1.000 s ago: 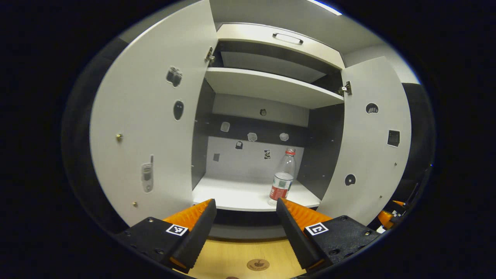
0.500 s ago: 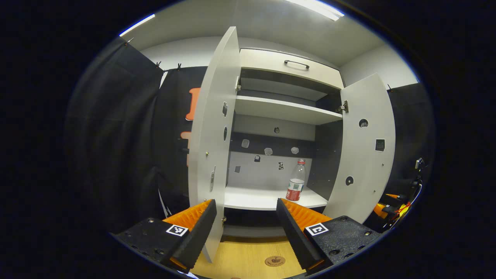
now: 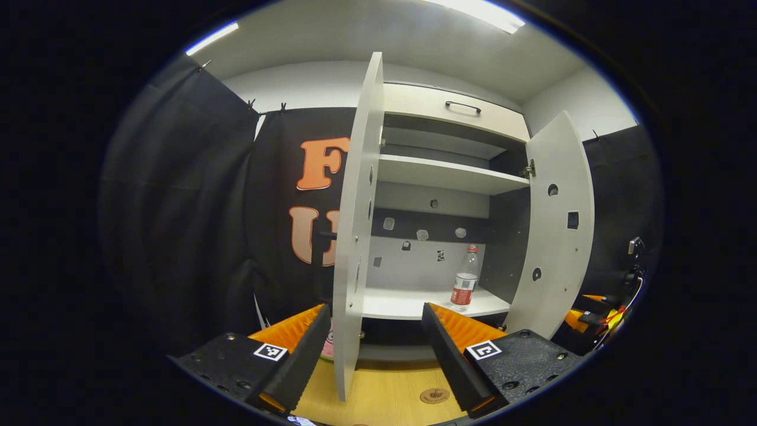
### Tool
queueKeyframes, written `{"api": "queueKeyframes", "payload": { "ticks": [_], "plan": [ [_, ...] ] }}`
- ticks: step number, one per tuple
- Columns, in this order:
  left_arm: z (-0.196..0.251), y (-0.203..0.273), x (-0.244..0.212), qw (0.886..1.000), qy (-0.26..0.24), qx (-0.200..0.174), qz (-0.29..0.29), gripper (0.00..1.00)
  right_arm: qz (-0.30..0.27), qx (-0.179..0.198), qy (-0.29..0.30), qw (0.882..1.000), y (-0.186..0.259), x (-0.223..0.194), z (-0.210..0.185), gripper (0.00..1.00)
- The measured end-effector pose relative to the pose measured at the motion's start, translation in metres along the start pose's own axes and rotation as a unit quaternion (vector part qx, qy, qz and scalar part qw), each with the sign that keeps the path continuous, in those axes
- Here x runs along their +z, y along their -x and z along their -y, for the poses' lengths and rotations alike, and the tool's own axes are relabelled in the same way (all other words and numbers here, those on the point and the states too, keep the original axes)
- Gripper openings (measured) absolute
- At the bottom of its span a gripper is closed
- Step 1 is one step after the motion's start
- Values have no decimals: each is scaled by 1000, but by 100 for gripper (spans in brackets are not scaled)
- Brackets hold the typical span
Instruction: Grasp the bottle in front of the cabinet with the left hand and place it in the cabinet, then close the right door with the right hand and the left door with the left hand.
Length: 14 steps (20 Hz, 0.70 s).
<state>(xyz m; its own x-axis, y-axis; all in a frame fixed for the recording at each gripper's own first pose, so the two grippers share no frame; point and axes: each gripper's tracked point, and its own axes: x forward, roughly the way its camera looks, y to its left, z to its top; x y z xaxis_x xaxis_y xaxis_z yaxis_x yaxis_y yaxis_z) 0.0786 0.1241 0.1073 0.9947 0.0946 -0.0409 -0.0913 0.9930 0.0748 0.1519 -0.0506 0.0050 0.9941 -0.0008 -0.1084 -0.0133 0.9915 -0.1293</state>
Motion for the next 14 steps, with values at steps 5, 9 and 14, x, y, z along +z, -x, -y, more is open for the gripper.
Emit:
{"api": "queueKeyframes", "payload": {
  "ticks": [5, 9, 14],
  "plan": [
    [-17, 1, -4, 1000, 8, 3, 0, 95, -4, 9, -2, 1000, -8, 3, -30, 94],
    [-33, 4, -7, 1000, 5, 13, 0, 95, -4, 18, -2, 1000, -20, 4, -55, 94],
    [-54, 12, -12, 999, 7, 32, -4, 95, -12, 30, -7, 999, -37, 6, -78, 94]
  ]
}}
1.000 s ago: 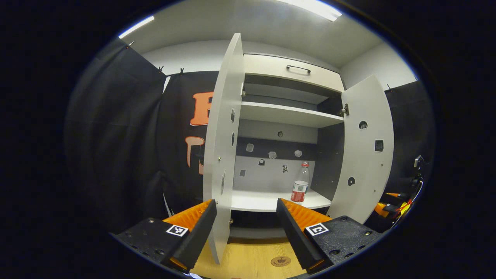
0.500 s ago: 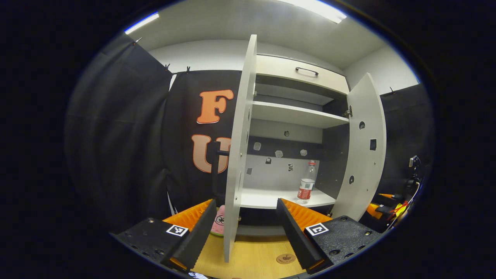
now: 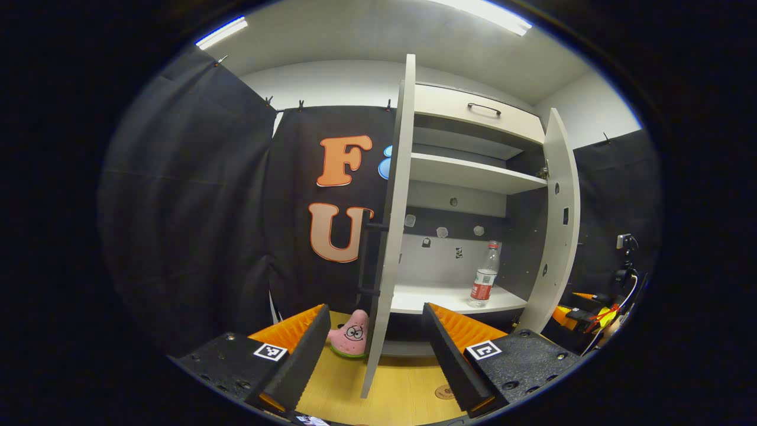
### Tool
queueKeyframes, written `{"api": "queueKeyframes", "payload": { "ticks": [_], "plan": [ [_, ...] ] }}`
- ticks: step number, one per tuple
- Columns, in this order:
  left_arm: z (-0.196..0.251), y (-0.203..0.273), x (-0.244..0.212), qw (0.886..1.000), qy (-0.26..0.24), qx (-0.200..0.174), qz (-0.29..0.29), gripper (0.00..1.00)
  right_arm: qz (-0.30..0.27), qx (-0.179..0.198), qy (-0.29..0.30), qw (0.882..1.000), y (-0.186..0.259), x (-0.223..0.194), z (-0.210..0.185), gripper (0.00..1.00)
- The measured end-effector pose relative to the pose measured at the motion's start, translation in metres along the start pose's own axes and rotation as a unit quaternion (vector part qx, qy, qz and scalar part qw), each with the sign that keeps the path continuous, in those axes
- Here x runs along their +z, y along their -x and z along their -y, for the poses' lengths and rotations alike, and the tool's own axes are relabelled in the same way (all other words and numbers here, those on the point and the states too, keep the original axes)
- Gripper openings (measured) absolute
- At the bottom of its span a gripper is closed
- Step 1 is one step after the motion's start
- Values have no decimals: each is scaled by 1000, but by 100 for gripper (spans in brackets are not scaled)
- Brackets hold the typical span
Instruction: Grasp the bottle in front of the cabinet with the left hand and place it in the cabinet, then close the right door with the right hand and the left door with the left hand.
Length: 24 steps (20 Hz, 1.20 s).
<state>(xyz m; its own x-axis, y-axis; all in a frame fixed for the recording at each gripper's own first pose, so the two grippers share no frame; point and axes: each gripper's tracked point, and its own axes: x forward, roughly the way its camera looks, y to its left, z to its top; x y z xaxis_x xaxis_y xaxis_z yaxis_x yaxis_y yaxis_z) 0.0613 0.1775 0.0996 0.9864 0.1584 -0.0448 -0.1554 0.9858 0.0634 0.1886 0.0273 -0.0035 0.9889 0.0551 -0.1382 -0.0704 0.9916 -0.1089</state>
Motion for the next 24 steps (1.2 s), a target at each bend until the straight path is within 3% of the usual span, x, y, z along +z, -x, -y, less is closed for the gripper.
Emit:
{"api": "queueKeyframes", "payload": {
  "ticks": [1, 2, 3, 13, 24],
  "plan": [
    [-4, 2, -1, 1000, 0, 3, -1, 95, -4, 6, 0, 1000, 0, 1, -6, 100],
    [-7, 3, -2, 1000, 1, 6, -2, 95, -4, 13, 1, 1000, 0, 2, -12, 89],
    [-10, 3, -1, 1000, 2, 9, -2, 95, -2, 17, 3, 1000, 1, 5, -17, 96],
    [-48, 1, -10, 999, 1, 39, -4, 95, 17, 33, 7, 999, 41, 39, -17, 96],
    [-80, -20, -41, 998, 8, 60, -27, 95, 42, 15, 27, 999, 77, 83, 2, 95]
  ]
}}
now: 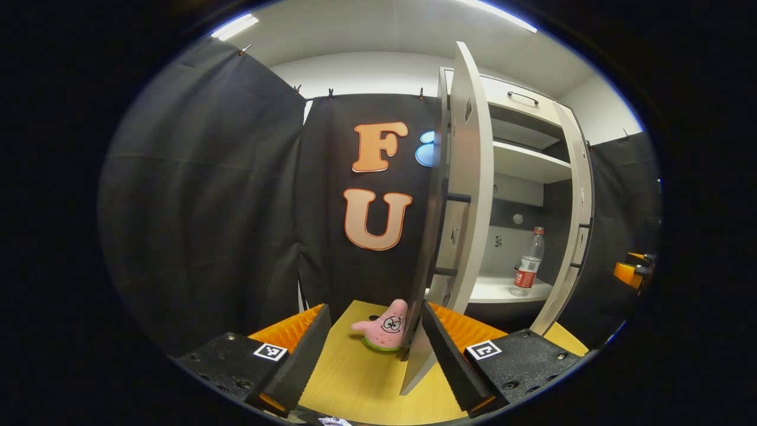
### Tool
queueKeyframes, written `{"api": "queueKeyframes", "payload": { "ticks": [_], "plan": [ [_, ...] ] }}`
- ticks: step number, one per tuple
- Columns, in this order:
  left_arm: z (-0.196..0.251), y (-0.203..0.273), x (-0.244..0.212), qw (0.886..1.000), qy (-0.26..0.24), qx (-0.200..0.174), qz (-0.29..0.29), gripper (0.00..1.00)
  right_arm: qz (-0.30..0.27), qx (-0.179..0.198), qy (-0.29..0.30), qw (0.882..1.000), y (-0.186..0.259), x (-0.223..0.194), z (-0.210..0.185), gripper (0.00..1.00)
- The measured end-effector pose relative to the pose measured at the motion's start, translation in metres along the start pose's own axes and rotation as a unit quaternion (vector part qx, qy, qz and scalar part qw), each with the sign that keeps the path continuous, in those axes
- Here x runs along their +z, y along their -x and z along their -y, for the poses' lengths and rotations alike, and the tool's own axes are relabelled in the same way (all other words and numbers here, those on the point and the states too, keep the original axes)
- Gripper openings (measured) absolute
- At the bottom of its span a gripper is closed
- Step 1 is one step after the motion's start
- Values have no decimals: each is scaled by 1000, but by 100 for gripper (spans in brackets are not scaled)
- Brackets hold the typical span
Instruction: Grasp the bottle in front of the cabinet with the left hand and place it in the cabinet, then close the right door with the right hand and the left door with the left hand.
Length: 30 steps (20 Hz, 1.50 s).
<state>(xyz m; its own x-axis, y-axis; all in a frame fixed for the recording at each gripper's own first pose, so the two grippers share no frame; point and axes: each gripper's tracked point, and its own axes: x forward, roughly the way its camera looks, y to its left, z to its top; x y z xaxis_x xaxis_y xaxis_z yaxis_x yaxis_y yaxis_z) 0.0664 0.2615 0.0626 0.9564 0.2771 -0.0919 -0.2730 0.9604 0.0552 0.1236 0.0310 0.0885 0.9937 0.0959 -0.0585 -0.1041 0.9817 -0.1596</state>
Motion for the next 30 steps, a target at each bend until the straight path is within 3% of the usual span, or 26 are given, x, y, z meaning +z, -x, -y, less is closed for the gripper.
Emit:
{"api": "queueKeyframes", "payload": {
  "ticks": [5, 7, 14, 20, 21, 30],
  "plan": [
    [-7, -15, -22, 1000, 10, 2, -19, 96, 2, -22, -1, 1000, 15, 8, 21, 95],
    [-6, -22, -27, 1000, 13, -2, -20, 93, 4, -28, -2, 1000, 22, 12, 27, 95],
    [3, -48, -50, 999, 15, -15, -26, 97, 1, -40, -2, 999, 40, 19, 39, 95],
    [21, -65, -60, 999, 22, -33, -31, 93, 7, -55, -6, 998, 51, 23, 53, 95],
    [22, -66, -62, 999, 21, -31, -34, 97, 8, -57, -6, 998, 53, 23, 55, 95],
    [22, -69, -65, 999, 19, -21, -37, 94, 4, -58, -13, 998, 51, 16, 61, 95]
  ]
}}
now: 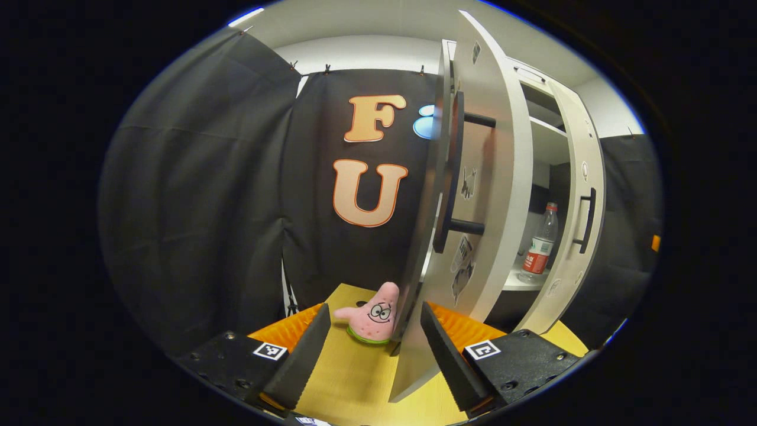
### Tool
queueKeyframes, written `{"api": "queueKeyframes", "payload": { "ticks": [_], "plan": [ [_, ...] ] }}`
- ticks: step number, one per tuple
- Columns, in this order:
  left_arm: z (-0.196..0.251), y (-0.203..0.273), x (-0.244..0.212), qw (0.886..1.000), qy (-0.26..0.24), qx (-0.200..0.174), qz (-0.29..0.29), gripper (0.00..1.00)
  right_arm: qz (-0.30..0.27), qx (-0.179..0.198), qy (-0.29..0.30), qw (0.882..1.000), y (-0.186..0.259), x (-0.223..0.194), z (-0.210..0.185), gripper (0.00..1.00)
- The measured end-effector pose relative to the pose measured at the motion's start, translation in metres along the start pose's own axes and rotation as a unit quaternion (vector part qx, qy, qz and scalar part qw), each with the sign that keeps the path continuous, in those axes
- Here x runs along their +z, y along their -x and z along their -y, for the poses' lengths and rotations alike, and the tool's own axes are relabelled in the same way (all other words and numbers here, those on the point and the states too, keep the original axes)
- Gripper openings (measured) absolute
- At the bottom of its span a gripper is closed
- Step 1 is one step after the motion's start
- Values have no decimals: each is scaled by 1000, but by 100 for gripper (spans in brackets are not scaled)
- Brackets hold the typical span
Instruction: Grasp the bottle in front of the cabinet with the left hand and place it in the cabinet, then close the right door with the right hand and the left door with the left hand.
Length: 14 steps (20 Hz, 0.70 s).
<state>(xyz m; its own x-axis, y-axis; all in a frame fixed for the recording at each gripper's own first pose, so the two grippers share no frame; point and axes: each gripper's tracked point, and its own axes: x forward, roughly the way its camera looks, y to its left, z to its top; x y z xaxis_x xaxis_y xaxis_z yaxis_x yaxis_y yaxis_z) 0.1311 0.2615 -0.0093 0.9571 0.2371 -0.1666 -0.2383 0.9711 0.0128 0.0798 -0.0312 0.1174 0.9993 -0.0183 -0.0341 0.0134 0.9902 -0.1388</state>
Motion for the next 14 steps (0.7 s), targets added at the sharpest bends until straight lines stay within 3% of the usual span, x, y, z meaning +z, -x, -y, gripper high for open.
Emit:
{"api": "queueKeyframes", "payload": {
  "ticks": [14],
  "plan": [
    [27, 8, -6, 999, -23, -32, -6, 91, -3, 1, -3, 1000, 1, 0, 2, 95]
  ]
}}
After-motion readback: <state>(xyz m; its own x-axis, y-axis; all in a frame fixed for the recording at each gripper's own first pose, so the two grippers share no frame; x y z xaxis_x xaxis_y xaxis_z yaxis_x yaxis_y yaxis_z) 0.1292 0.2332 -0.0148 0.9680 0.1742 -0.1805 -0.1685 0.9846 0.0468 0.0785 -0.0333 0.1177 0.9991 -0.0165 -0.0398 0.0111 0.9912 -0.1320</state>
